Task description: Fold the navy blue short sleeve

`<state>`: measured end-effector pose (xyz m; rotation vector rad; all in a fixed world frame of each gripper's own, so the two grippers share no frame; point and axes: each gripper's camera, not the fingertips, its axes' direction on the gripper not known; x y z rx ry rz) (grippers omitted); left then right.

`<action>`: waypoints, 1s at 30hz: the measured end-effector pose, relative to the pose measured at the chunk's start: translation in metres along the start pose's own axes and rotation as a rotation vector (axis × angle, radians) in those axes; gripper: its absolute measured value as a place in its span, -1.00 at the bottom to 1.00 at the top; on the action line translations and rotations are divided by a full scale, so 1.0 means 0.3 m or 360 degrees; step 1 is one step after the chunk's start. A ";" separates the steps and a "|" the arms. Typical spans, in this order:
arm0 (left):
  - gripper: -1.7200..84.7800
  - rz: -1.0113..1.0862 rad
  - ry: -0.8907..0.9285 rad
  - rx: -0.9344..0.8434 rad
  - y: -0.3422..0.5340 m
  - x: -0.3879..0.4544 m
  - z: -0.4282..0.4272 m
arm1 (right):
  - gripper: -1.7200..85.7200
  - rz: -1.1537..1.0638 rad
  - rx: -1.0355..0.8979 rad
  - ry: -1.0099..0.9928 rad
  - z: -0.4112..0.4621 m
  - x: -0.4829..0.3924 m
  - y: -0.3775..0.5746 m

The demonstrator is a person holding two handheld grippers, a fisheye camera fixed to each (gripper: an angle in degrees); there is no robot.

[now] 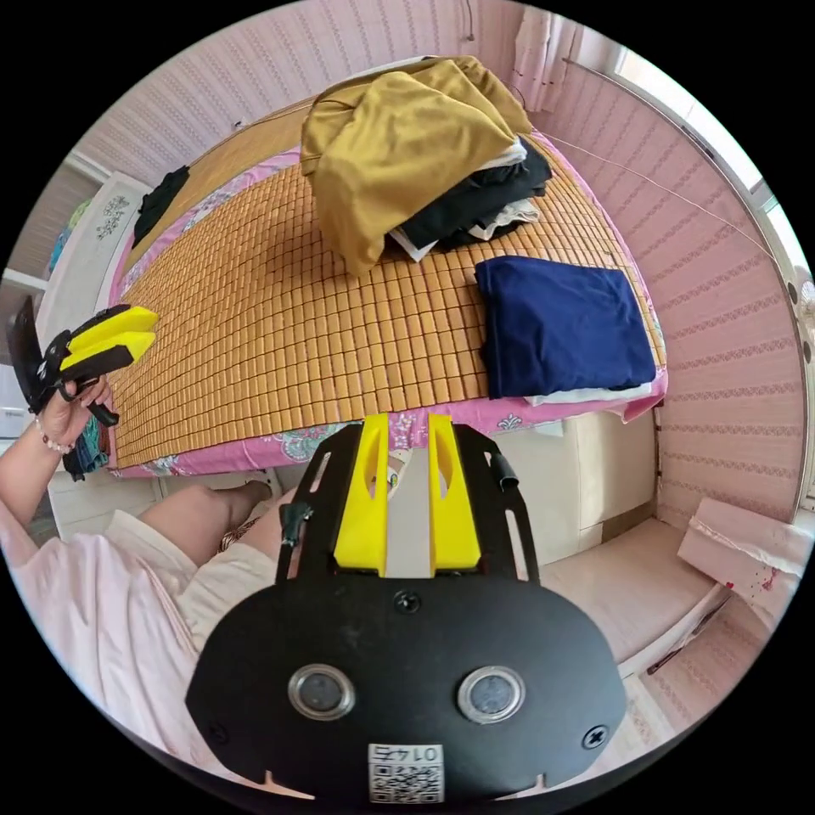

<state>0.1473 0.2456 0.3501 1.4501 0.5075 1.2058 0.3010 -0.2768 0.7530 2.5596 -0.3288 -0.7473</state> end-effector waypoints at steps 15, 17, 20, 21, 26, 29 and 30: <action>-0.78 0.0228 -0.0013 -0.0393 -0.512 -0.005 1.107 | -0.82 -0.0087 0.0018 0.0184 0.200 0.624 -0.419; -0.77 0.0238 -0.0019 -0.0374 -0.549 -0.005 1.160 | -0.90 -0.0021 0.0192 0.0104 0.102 0.708 -0.337; -0.71 0.0238 0.0017 -0.0312 -0.612 0.000 1.236 | -0.92 0.0108 0.0524 -0.0165 -0.101 0.855 -0.117; -0.70 0.0248 0.0036 -0.0295 -0.637 0.004 1.270 | -0.92 0.0159 0.0586 -0.0178 -0.162 0.905 -0.021; -0.68 0.0232 0.0044 -0.0372 -0.719 0.010 1.434 | -0.93 0.0351 0.0698 -0.0301 -0.331 1.098 0.358; -0.76 0.0259 -0.0042 -0.0436 -0.741 0.023 1.520 | -0.93 0.0534 0.0781 -0.0375 -0.420 1.210 0.591; -0.84 0.0264 -0.0026 -0.0452 -0.745 0.030 1.535 | -0.93 0.0594 0.0838 -0.0434 -0.457 1.248 0.678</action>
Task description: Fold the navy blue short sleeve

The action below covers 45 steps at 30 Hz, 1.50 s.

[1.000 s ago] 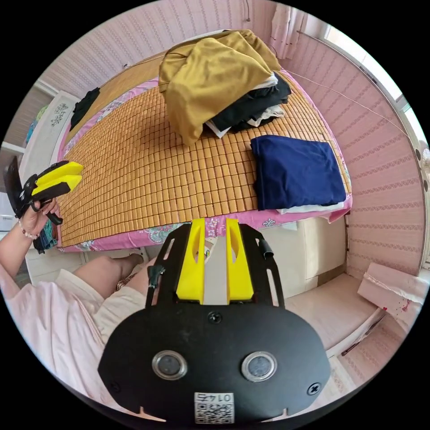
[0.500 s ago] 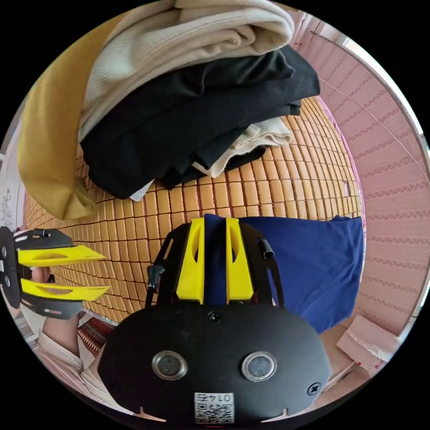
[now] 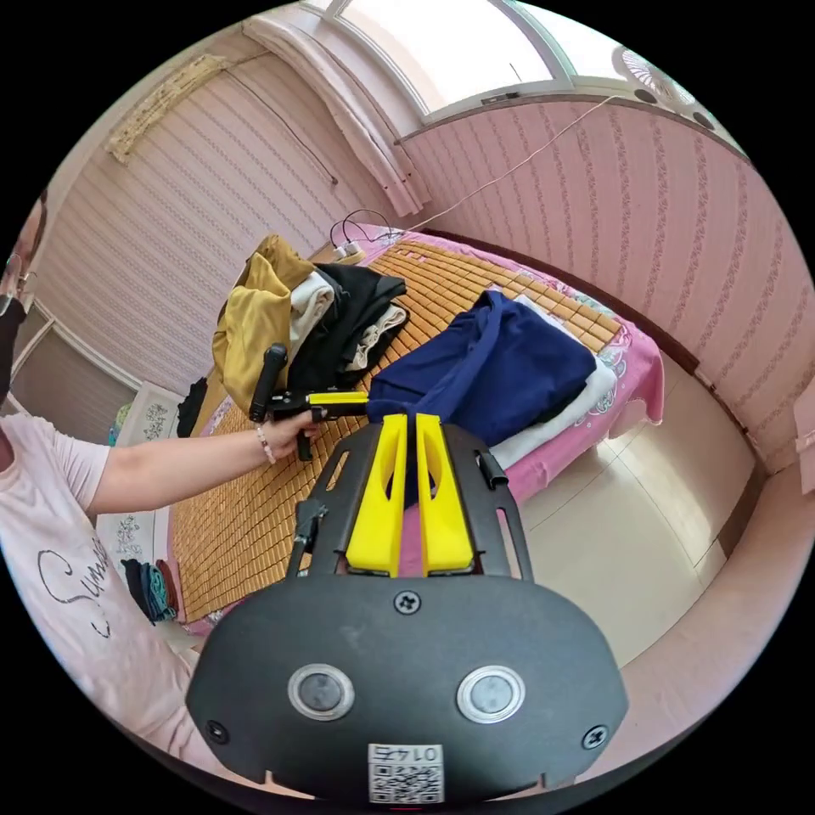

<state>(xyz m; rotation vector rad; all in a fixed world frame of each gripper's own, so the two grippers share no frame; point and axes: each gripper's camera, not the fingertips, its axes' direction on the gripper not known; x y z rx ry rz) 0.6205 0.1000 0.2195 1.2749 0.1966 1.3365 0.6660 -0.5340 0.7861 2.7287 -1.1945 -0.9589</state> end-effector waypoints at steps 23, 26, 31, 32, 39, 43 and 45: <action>-0.96 -0.0572 -0.0315 0.1167 1.517 0.427 -1.581 | -0.94 -0.0435 0.0751 -0.1262 -0.768 -0.401 0.360; -0.97 -0.0777 -0.0495 0.1345 1.782 0.530 -1.795 | -0.94 -0.0485 0.0655 -0.1369 -0.756 -0.545 0.388; -0.97 -0.0896 -0.0815 0.1655 2.103 0.776 -2.135 | -0.95 -0.0705 0.0567 -0.1472 -0.834 -0.793 0.417; -0.97 -0.0887 -0.0846 0.1688 2.126 0.807 -2.170 | -0.95 -0.0787 0.0569 -0.1508 -0.870 -0.851 0.426; -0.98 -0.0724 -0.1200 0.1999 2.306 1.185 -2.566 | -0.95 -0.1249 0.0680 -0.1503 -1.136 -1.123 0.503; -0.98 -0.0595 -0.1474 0.2071 2.338 1.395 -2.756 | -0.95 -0.1393 0.0816 -0.1615 -1.309 -1.194 0.527; -0.98 -0.0531 -0.1558 0.2113 2.355 1.463 -2.852 | -0.95 -0.1510 0.0873 -0.1693 -1.410 -1.246 0.520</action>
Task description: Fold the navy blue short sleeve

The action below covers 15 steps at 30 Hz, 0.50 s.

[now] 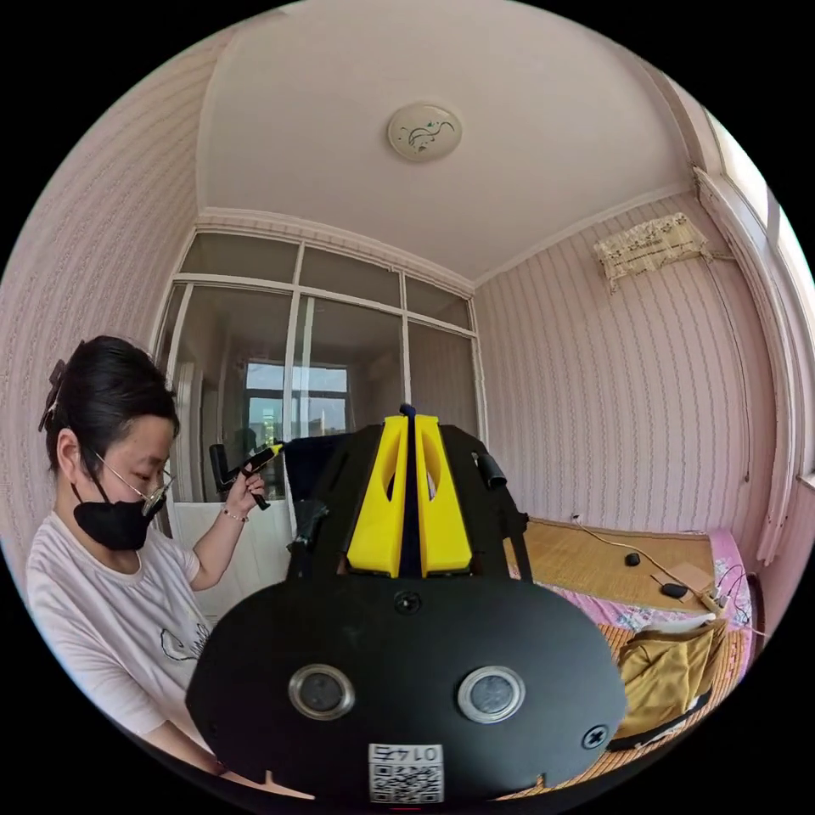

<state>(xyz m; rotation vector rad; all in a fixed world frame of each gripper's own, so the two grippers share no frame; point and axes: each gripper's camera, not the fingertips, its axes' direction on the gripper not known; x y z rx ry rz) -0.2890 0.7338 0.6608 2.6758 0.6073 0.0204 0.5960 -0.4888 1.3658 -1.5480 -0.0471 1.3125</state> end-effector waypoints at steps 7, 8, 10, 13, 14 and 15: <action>-0.98 -0.0078 0.0018 -0.0192 -0.219 -0.226 0.146 | -0.95 -0.0078 -0.0334 0.0147 0.266 0.116 -0.107; -0.98 -0.0109 0.0018 -0.0250 -0.213 -0.259 0.186 | -0.95 0.0007 -0.0484 0.0185 0.372 0.209 -0.068; -0.98 -0.0265 0.0010 -0.0529 -0.141 -0.403 0.379 | -0.95 0.0160 -0.0734 0.0276 0.545 0.370 0.038; -0.98 -0.0393 -0.0076 -0.0845 0.027 -0.539 0.615 | -0.95 0.0432 -0.1039 0.0475 0.806 0.638 0.294; -0.98 -0.0442 -0.0088 -0.0894 0.058 -0.562 0.654 | -0.95 0.0581 -0.1103 0.0492 0.883 0.739 0.389; -0.98 -0.0527 -0.0088 -0.0945 0.102 -0.601 0.716 | -0.95 0.0708 -0.1110 0.0511 0.938 0.823 0.456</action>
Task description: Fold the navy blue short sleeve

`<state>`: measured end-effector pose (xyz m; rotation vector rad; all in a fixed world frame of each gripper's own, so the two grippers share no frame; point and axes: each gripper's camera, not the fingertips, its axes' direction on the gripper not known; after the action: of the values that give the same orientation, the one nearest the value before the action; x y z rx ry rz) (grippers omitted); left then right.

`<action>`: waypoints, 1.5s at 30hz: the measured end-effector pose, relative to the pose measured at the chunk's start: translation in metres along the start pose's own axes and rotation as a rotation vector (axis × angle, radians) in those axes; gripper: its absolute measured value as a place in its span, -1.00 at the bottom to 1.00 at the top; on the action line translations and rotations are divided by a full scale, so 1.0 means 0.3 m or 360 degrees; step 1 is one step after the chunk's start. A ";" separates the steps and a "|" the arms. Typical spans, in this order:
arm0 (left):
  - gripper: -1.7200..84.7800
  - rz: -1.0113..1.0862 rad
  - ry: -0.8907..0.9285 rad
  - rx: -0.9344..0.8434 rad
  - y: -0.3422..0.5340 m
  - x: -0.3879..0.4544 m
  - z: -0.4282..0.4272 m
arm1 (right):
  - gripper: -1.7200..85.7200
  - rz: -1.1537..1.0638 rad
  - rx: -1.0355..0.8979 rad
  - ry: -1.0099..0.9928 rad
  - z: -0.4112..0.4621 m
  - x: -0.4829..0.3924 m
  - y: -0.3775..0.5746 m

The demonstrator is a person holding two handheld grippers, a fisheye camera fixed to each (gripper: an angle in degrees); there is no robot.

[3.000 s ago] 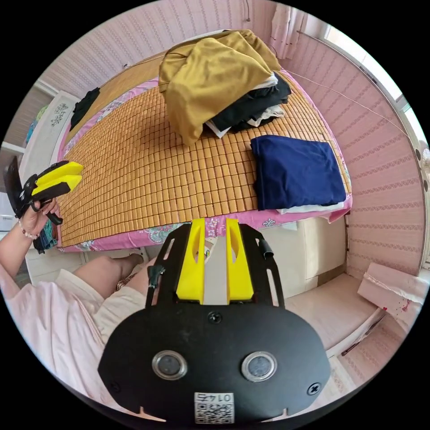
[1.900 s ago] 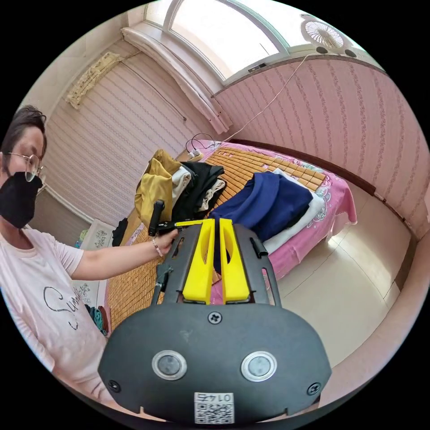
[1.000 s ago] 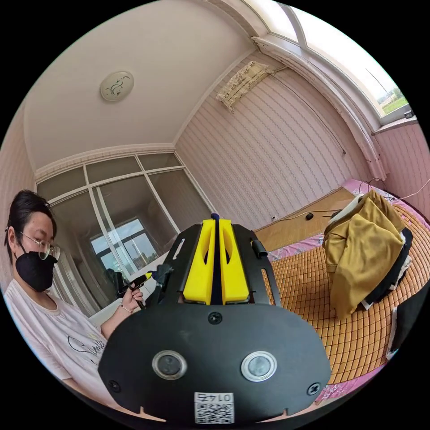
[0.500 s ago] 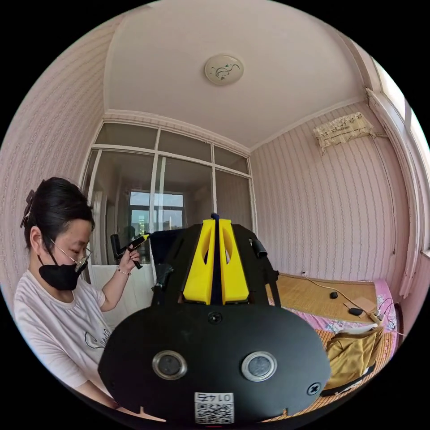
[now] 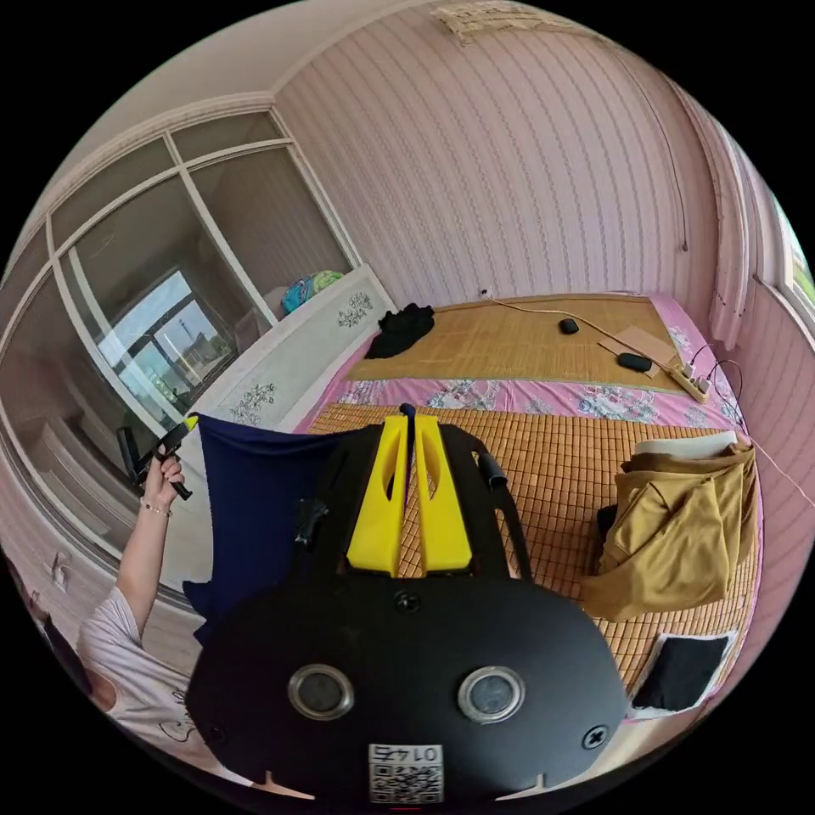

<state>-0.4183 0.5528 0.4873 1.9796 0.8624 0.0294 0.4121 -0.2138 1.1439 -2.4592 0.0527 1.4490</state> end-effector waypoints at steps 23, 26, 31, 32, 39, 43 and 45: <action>-0.98 -0.0220 -0.0063 -0.0697 0.400 -0.524 0.468 | -0.95 0.0208 -0.0273 -0.0048 0.900 0.660 0.431; -0.98 -0.0393 -0.0039 -0.0817 0.565 -0.626 0.514 | -0.95 0.0341 -0.0539 0.0045 1.087 0.780 0.561; -0.98 -0.0433 -0.0016 -0.1065 0.731 -0.725 0.548 | -0.94 0.0452 -0.0783 0.0047 1.246 0.900 0.678; -0.98 -0.0423 -0.0020 -0.1086 0.739 -0.733 0.547 | -0.94 0.0433 -0.0815 0.0068 1.266 0.911 0.692; -0.98 -0.0367 0.0035 -0.1208 0.770 -0.835 0.490 | -0.94 0.0477 -0.0868 0.0040 1.342 0.995 0.738; -0.97 -0.0290 0.0016 -0.1280 0.776 -0.874 0.443 | -0.94 0.0416 -0.0962 0.0080 1.402 1.012 0.744; -0.97 -0.0270 0.0013 -0.1302 0.778 -0.887 0.426 | -0.95 0.0385 -0.1025 0.0093 1.446 1.020 0.750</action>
<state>-0.4432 0.2302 0.6795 1.1409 0.8418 0.2519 0.1549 -0.2814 0.6323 -3.0970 -0.1309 1.6968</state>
